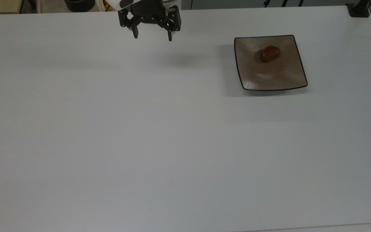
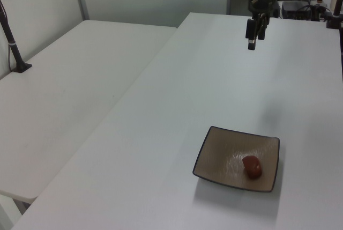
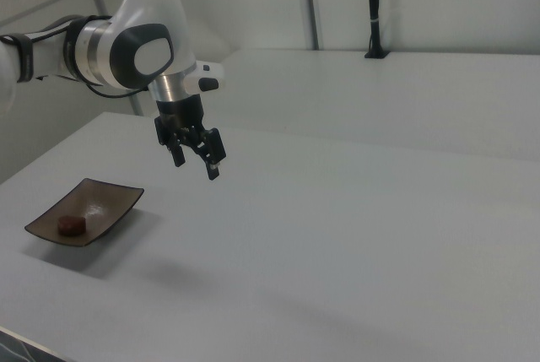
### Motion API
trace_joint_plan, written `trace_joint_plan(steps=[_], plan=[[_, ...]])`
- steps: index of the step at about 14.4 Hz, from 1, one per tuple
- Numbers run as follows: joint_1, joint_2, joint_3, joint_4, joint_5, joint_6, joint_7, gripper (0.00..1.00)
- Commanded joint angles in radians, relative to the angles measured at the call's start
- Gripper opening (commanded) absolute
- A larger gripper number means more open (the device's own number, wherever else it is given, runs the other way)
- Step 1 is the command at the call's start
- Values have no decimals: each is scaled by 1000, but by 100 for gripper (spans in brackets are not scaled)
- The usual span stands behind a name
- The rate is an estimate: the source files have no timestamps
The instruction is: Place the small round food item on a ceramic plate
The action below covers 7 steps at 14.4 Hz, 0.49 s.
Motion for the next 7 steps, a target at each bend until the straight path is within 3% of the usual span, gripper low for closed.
trace_joint_plan(steps=[1,7], plan=[[-5,-9,36,-9,-71,8,-14,100],[-22,-15,50,-9,-75,14,44,100]])
